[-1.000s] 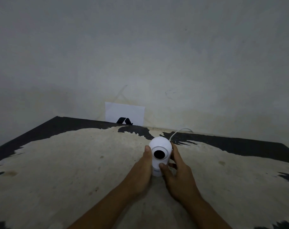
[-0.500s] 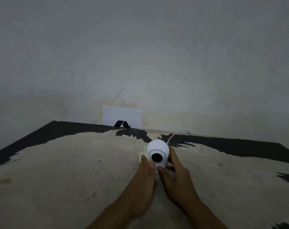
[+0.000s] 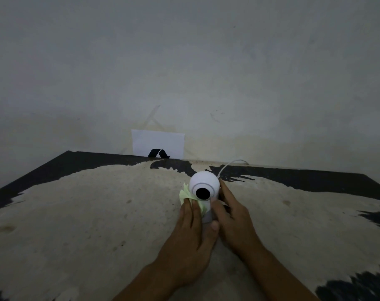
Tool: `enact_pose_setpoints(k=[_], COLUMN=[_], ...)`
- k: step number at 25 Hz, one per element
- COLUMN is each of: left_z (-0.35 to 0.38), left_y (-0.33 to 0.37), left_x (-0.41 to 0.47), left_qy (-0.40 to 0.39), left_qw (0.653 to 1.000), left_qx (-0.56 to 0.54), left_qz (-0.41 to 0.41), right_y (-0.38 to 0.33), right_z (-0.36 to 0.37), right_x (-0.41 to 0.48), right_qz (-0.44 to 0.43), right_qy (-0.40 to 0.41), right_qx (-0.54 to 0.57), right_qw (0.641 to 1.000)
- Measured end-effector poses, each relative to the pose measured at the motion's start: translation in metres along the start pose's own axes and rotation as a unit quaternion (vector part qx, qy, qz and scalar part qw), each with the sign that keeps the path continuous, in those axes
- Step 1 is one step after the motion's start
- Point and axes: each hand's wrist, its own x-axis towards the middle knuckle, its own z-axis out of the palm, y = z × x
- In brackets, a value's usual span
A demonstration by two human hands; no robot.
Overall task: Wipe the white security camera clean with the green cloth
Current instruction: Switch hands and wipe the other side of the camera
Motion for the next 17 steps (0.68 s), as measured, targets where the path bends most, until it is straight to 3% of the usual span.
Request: enact_pose_setpoints(k=[6, 11, 17], left_z=[0.005, 0.002, -0.007], left_y=[0.004, 0.008, -0.005], left_x=[-0.012, -0.016, -0.014], left_qy=[-0.022, -0.022, -0.01], left_qw=[0.996, 0.984, 0.984], left_qx=[0.08, 0.168, 0.173], left_qz=[-0.02, 0.044, 0.044], right_y=[0.007, 0.01, 0.001], right_z=[-0.002, -0.009, -0.007], right_x=[0.007, 0.008, 0.004], right_qz=[-0.001, -0.01, -0.017], right_qy=[0.036, 0.016, 0.009], right_qx=[-0.018, -0.014, 0.002], right_qw=[0.999, 1.0, 1.0])
